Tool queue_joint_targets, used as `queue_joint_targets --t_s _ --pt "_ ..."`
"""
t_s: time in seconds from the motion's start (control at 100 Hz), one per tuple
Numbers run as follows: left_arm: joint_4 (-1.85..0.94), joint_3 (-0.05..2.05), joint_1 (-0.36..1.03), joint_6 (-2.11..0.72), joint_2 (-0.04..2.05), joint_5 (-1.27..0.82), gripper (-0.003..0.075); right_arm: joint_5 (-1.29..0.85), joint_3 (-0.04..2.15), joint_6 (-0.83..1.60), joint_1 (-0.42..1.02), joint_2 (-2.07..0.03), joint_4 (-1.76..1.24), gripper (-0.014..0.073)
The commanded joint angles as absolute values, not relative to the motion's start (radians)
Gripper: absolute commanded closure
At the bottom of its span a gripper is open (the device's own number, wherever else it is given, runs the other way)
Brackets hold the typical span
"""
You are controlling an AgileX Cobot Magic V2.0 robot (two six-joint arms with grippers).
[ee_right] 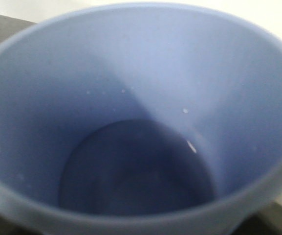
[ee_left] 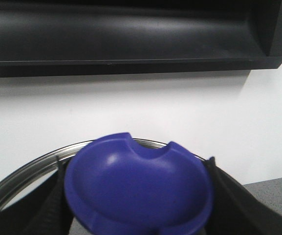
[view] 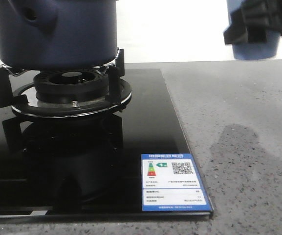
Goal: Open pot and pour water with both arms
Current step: 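Lift the light blue cup with the right gripper toward the open pot, then tilt the cup over the open pot with the right gripper to pour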
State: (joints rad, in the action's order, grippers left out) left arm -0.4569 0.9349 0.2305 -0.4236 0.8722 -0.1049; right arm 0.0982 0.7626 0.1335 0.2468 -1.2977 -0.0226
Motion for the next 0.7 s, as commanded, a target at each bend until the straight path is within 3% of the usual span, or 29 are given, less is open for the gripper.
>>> queue_joint_targets --t_s 0.0,0.69 --pt "-0.458 0.971 0.227 -0.424 0.855 -0.012 0.0348 0.075 0.877 0.142 0.271 -1.247 0.035 0.0277" --pt "-0.458 0.971 0.227 -0.424 0.855 -0.012 0.0348 -0.569 1.483 0.142 0.619 -1.485 0.55 0.0277"
